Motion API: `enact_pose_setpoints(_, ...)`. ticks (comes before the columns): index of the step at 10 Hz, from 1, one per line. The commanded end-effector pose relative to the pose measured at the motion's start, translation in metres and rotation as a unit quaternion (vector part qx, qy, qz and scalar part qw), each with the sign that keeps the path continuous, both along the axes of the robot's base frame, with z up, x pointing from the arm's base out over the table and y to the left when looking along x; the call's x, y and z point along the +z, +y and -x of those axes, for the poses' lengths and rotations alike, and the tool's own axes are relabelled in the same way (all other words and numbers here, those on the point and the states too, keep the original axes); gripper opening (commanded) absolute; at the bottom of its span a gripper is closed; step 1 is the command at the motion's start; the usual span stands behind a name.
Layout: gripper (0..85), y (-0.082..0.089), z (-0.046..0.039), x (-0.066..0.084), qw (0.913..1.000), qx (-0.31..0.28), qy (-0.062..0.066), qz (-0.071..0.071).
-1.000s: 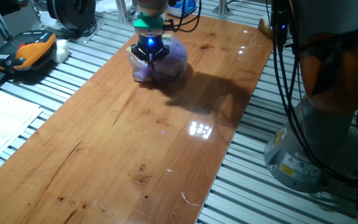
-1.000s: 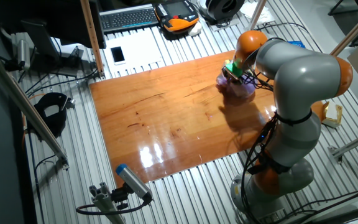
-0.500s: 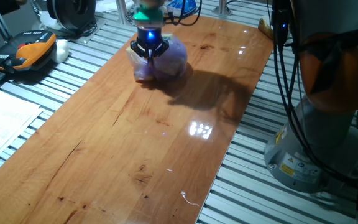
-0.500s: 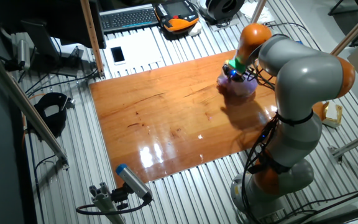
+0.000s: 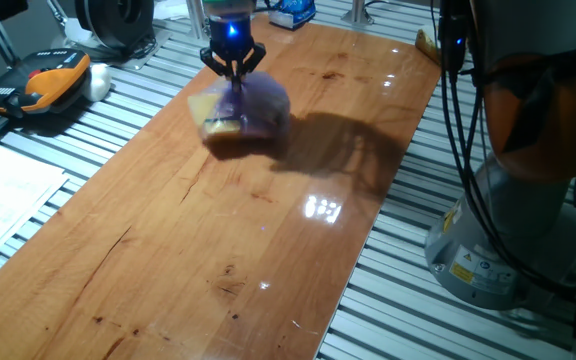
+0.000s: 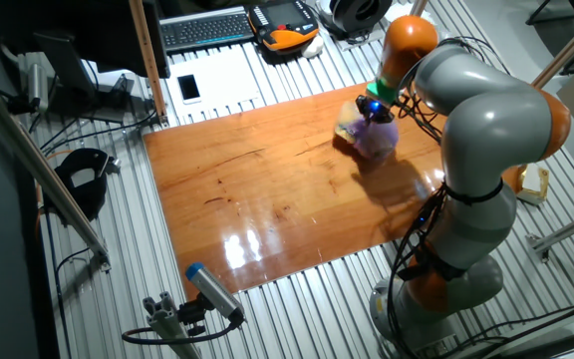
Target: Pick up a bag of things
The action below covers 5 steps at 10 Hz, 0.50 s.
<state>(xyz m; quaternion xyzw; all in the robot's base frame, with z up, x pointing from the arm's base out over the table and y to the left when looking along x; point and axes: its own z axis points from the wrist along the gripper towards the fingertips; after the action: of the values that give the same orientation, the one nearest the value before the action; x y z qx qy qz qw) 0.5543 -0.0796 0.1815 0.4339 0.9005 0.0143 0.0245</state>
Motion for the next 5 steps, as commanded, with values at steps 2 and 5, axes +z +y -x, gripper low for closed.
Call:
enact_pose_setpoints(2,0.0,0.003,0.0051,0.011,0.9990,0.044,0.004,0.004)
enact_pose_setpoints(5,0.0,0.015,0.0139,0.034,0.9944,0.105,0.014,0.010)
